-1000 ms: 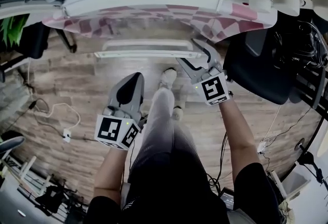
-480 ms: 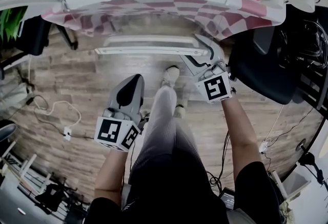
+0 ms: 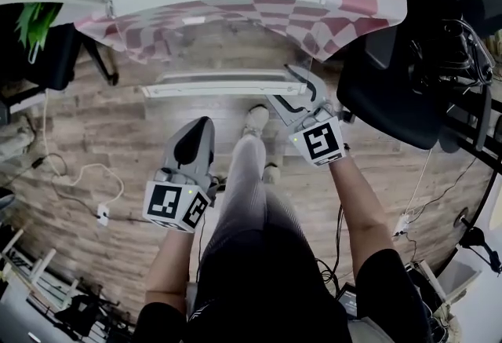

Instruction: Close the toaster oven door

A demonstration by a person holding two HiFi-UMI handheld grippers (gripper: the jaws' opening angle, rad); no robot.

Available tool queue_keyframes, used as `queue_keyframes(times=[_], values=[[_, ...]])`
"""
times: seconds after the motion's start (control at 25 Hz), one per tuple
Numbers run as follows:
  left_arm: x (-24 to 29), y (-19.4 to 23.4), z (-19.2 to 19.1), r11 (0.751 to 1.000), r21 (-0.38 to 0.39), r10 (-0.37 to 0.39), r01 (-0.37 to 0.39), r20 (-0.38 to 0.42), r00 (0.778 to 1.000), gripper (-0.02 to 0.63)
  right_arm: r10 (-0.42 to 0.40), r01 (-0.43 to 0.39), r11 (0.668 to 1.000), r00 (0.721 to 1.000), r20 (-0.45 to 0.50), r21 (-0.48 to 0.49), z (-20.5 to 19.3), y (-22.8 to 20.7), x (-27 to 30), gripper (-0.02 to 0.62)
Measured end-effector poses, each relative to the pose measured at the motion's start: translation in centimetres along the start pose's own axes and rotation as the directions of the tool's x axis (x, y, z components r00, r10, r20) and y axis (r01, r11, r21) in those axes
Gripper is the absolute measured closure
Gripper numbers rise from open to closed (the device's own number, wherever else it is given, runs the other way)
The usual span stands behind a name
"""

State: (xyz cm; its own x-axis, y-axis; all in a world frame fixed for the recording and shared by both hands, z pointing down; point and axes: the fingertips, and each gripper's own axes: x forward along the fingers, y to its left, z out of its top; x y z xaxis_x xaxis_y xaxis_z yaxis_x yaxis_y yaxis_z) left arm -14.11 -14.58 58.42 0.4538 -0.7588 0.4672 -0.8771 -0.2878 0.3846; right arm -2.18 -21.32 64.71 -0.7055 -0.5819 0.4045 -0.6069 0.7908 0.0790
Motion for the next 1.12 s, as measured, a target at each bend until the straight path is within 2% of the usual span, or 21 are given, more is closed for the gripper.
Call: queue_keyframes(times=[0.28, 0.68, 1.12], values=[[-2.7, -1.9, 1.1, 1.0, 0.003, -0.019, 0.019, 0.044, 0.999, 0.589, -0.016, 0.014, 0.994, 1.0, 0.015, 0.112, 1.8, 1.5, -2.3, 0.37], [-6.0, -3.3, 3.4, 0.999, 0.013, -0.032, 0.031, 0.099, 0.995, 0.589, -0.016, 0.009, 0.98, 0.999, 0.035, 0.197, 5.3, 2.3, -5.1, 0.376], [-8.2, -6.3, 6.4, 0.998, 0.038, -0.058, 0.052, 0.184, 0.981, 0.589, -0.049, 0.014, 0.96, 0.992, 0.119, 0.279, 11.2, 2.2, -7.8, 0.385]])
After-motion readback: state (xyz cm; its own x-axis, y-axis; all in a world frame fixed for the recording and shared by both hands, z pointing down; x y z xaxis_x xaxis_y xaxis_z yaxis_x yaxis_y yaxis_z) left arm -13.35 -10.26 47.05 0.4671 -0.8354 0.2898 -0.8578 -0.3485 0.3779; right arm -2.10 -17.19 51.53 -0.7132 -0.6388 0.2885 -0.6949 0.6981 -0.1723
